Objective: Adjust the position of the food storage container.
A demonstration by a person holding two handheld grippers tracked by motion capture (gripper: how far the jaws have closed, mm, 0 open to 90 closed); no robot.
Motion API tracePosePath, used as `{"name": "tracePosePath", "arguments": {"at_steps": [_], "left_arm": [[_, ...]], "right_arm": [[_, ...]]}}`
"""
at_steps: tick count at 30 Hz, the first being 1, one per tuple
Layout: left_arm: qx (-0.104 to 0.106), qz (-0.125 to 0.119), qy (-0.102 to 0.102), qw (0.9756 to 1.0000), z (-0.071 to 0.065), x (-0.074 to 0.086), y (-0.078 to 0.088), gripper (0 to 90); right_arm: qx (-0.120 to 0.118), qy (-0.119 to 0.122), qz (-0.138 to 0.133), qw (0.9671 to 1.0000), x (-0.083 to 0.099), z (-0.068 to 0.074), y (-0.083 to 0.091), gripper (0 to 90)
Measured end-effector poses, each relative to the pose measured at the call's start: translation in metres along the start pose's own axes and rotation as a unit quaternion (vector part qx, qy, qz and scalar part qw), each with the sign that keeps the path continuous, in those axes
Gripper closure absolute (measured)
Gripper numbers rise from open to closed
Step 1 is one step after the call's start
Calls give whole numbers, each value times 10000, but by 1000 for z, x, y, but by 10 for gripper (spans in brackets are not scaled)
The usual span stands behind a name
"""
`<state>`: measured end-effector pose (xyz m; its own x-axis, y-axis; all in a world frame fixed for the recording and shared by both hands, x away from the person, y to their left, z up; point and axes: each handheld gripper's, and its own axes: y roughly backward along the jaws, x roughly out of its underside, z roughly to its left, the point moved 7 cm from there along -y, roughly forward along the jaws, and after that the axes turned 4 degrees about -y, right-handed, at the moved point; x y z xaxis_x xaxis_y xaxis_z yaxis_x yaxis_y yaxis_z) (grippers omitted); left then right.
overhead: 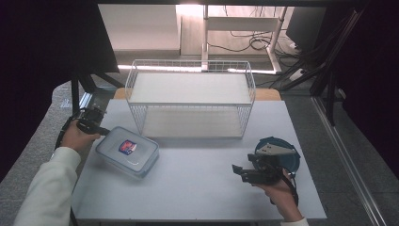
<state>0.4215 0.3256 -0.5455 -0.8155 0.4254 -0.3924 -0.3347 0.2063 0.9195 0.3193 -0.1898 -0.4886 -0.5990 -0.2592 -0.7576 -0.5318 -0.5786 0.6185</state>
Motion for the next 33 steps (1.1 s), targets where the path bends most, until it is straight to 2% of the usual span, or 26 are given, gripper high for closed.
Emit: {"name": "tracePosePath", "arguments": {"at_steps": [2, 3, 7, 9, 10, 12, 16, 18, 28, 33], "left_arm": [[92, 14, -47, 9999, -12, 4, 1, 900], [92, 14, -47, 9999, -12, 4, 1, 900], [157, 51, -105, 9998, -28, 10, 1, 900], [222, 94, -255, 9994, -43, 12, -1, 900], [222, 94, -255, 9994, -43, 12, -1, 900], [262, 88, -335, 9991, -53, 12, -3, 900], [506, 167, -603, 9968, -76, 14, -5, 900], [526, 177, -707, 9960, -88, 14, -7, 900], [721, 125, -924, 9930, -112, 15, -9, 900], [815, 96, -966, 9919, -122, 19, -8, 900]], "right_arm": [[20, -9, -3, 10000, 0, 0, 0, 225], [20, -9, -3, 10000, 0, 0, 0, 225], [26, 4, -3, 10000, -1, 2, 1, 226], [17, 10, -8, 10000, -2, 4, 1, 226], [17, 10, -8, 10000, -2, 4, 1, 226], [18, 26, -12, 10000, -2, 4, 1, 226], [27, 17, 3, 10000, -1, 5, 1, 226], [17, 18, 8, 10000, -1, 5, 1, 226], [20, 20, 10, 10000, -1, 5, 2, 226], [49, 1, 22, 10000, -1, 4, 1, 227]]}}
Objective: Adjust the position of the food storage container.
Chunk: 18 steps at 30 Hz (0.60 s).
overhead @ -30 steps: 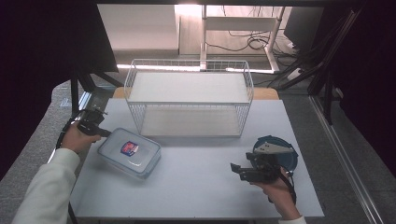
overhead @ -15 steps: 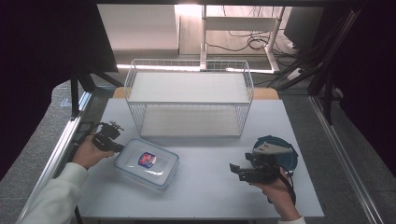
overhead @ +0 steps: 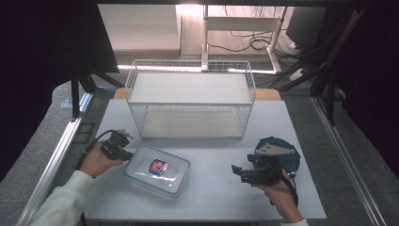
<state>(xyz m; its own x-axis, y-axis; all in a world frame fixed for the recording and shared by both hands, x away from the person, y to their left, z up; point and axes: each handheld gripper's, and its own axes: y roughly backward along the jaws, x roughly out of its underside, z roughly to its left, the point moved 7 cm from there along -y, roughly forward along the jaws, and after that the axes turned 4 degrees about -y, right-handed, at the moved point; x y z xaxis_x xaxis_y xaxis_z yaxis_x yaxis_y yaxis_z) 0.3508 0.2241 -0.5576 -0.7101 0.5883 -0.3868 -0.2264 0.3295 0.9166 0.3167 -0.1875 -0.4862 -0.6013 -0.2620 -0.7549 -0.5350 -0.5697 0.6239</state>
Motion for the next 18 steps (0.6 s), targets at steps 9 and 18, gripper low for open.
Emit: {"name": "tracePosePath", "arguments": {"at_steps": [9, 18], "left_arm": [[115, -5, -36, 9999, -7, 12, 4, 900], [135, -28, -2, 9999, -13, 28, 8, 900]], "right_arm": [[5, -33, -5, 10000, 1, -2, 1, 226], [27, -51, -27, 10000, 2, -1, 4, 227]]}}
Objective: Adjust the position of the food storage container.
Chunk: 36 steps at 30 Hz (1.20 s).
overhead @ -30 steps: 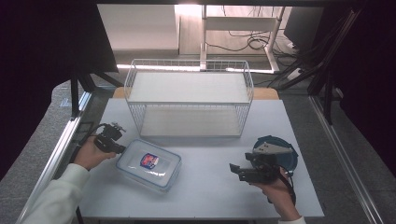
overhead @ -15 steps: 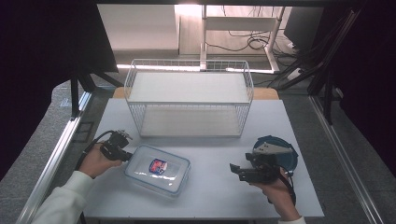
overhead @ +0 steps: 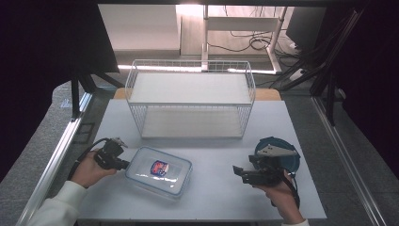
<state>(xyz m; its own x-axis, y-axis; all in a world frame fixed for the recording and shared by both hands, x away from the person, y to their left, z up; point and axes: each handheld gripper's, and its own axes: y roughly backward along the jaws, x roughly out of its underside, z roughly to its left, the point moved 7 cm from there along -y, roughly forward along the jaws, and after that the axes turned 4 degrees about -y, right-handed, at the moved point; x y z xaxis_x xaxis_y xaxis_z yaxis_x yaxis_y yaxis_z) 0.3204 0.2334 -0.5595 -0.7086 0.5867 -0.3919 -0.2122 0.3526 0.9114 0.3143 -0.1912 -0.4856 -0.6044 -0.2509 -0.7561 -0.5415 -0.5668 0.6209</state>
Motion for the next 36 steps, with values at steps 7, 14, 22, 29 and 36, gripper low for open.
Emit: {"name": "tracePosePath", "arguments": {"at_steps": [7, 14, 22, 29, 36], "left_arm": [[85, 50, 24, 9999, -12, 5, 2, 900], [293, -51, -9, 9996, -30, 1, 0, 900], [553, -302, 47, 9980, -49, -6, -6, 900], [653, -410, -39, 9970, -68, -16, -13, 900], [862, -525, -77, 9949, -86, -26, -21, 900]], "right_arm": [[41, -3, -35, 10000, 1, 0, 1, 226], [-4, -93, -51, 9999, 2, 0, 2, 229], [-87, -97, -87, 9999, 1, 5, 3, 229], [-78, -92, -85, 9999, 1, 5, 3, 229], [-87, -75, -101, 9999, 0, 7, 5, 229]]}}
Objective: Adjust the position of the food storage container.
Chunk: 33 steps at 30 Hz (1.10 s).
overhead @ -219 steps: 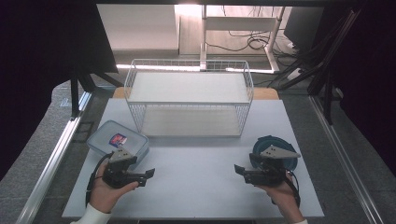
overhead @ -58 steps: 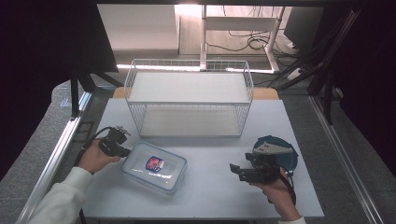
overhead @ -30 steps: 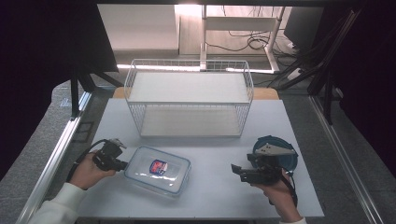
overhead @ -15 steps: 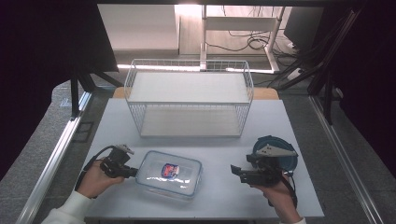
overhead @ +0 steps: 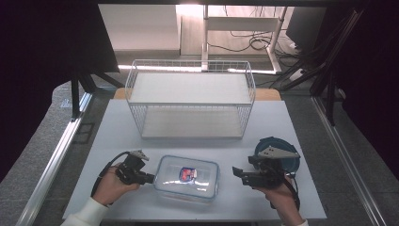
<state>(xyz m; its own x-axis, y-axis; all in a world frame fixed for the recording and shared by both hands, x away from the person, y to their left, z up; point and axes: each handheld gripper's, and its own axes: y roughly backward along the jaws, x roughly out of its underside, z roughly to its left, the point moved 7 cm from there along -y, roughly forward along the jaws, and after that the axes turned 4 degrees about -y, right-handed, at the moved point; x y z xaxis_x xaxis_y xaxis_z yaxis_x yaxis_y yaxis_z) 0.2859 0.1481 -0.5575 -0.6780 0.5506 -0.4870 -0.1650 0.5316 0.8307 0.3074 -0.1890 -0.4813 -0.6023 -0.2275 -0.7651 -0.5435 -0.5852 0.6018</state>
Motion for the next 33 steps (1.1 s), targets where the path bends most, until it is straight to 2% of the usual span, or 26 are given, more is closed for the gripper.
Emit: {"name": "tracePosePath", "arguments": {"at_steps": [5, 8, 13, 14, 16, 18, 20, 21, 22, 25, 29, 30, 33], "left_arm": [[176, 107, -78, 9998, -7, -2, -11, 900], [217, 48, -74, 9997, -8, -4, -15, 900], [293, -108, -48, 9995, -9, -2, -14, 900], [261, -186, -14, 9995, -8, -2, -13, 900], [67, -378, 79, 9992, -3, -1, -6, 900], [-56, -581, 171, 9981, 0, -1, 3, 900], [-227, -842, 263, 9958, 2, -2, 16, 899], [-308, -1073, 342, 9932, 0, -5, 24, 884], [-366, -1173, 346, 9918, 0, -6, 28, 797], [-587, -1311, 367, 9889, -6, -10, 37, 627], [-638, -1466, 553, 9856, -11, -17, 43, 321], [-649, -1497, 604, 9847, -11, -18, 43, 269], [-686, -1576, 768, 9821, -9, -17, 43, 189]], "right_arm": [[-27, 32, 14, 10000, -2, 3, -1, 228], [-28, 99, 38, 9999, -3, 7, -3, 227], [28, 71, 55, 10000, -3, 6, -6, 227], [41, 67, 58, 10000, -3, 6, -7, 227], [38, 71, 55, 10000, -3, 8, -8, 227], [0, 78, 42, 10000, -4, 10, -8, 226], [-37, 114, 19, 9999, -4, 13, -8, 224], [-61, 128, 17, 9999, -3, 14, -7, 222], [-95, 131, 26, 9999, -2, 16, -7, 220], [-145, 135, 25, 9998, 1, 19, -6, 216], [-257, 124, 70, 9996, 10, 25, -5, 198], [-312, 103, 69, 9994, 11, 26, -5, 192], [-418, 65, 28, 9991, 15, 29, -3, 179]]}}
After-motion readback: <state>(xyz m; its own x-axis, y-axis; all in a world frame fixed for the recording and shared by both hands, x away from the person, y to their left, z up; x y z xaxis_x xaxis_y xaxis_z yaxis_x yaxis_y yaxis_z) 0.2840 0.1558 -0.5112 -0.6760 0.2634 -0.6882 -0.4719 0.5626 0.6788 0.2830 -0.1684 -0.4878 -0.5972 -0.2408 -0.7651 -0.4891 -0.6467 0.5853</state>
